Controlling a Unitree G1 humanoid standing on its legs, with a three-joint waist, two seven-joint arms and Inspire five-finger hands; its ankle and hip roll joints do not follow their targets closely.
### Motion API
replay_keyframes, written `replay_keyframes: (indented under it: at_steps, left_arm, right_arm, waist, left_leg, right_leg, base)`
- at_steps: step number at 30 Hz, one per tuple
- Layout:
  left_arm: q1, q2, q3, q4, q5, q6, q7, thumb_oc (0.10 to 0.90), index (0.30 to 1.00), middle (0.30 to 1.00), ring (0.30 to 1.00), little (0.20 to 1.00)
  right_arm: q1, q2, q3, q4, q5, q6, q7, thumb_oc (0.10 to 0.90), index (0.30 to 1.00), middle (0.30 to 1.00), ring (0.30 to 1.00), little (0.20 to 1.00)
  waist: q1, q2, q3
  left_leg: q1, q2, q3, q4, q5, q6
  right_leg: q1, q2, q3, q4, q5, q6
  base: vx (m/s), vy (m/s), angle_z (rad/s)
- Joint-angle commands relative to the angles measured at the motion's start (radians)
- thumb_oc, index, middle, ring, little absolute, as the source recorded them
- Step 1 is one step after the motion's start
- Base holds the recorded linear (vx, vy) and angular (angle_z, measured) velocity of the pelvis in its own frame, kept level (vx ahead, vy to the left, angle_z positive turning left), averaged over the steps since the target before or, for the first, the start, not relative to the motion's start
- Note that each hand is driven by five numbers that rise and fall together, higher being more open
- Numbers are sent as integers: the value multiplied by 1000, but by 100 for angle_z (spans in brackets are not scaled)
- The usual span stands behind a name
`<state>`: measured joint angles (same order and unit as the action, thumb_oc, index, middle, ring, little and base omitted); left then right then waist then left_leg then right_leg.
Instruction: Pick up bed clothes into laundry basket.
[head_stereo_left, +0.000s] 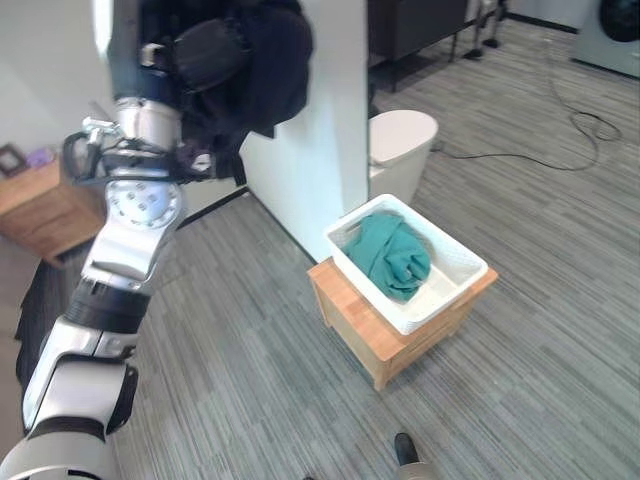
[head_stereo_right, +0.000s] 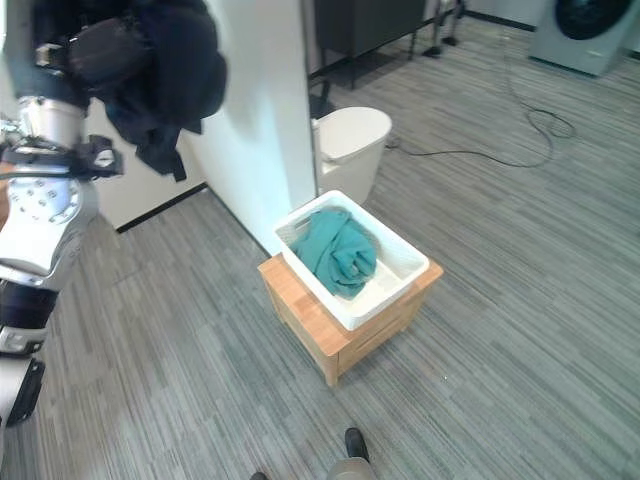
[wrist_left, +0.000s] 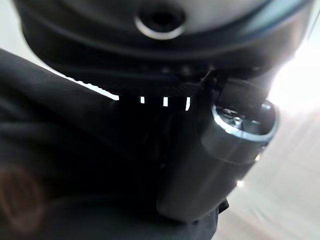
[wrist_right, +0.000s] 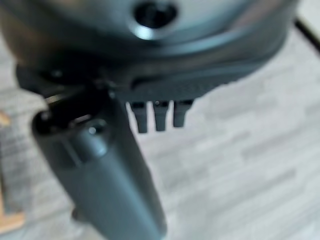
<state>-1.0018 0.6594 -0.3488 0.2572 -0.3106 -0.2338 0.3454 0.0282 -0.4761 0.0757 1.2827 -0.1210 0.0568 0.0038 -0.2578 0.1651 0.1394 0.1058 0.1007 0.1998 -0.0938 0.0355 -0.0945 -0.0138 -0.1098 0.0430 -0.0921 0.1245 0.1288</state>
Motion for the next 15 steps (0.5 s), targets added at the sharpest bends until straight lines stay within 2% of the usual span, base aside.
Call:
replay_keyframes:
  at_steps: [1,2,4,5,11,15]
  left_arm:
    - [-245,-21,23,122,12,-31,59,400,300,300,300,300]
    - [-285,-54,6,163,19,-15,69,400,300,300,300,300]
    - [-295,-73,3,182,24,-9,71,400,300,300,300,300]
    - [-303,-99,1,219,31,5,70,400,300,300,300,300]
    - [-313,-119,-5,321,84,53,63,400,300,300,300,300]
    - [-313,-137,-8,415,102,84,47,400,300,300,300,300]
  right_arm:
    - [44,-2,54,-43,37,-31,-28,800,900,900,900,900]
    - [57,28,77,-81,54,-35,-27,800,900,900,900,900]
    - [60,41,80,-101,64,-38,-30,800,900,900,900,900]
    - [62,53,83,-162,85,-50,-37,800,900,900,900,900]
    - [90,43,66,-313,101,-61,-56,800,900,900,900,900]
    - [81,23,63,-297,96,-56,-59,800,900,900,900,900]
  waist:
    - [-36,-82,-56]
    - [-61,-72,-53]
    - [-69,-70,-52]
    - [-92,-70,-50]
    - [-109,-80,-49]
    - [-111,-83,-41]
  left_leg:
    - [22,39,-7,7,-34,-59]
    - [22,40,4,7,-32,-57]
    - [25,42,20,7,-32,-57]
    - [32,47,45,7,-32,-58]
    - [46,63,88,7,-30,-65]
    - [44,68,85,7,-26,-69]
  right_leg:
    - [17,-50,-6,5,-65,59]
    - [6,-44,13,5,-64,60]
    - [-2,-40,28,5,-64,61]
    - [-13,-33,53,5,-61,64]
    - [-25,-19,83,5,-58,65]
    - [-25,-16,75,5,-60,61]
  base:
    - [-53,-9,-31]
    - [-26,-29,-42]
    - [-10,-30,-60]
    - [4,-19,-56]
    - [28,-53,-41]
    - [21,-50,-3]
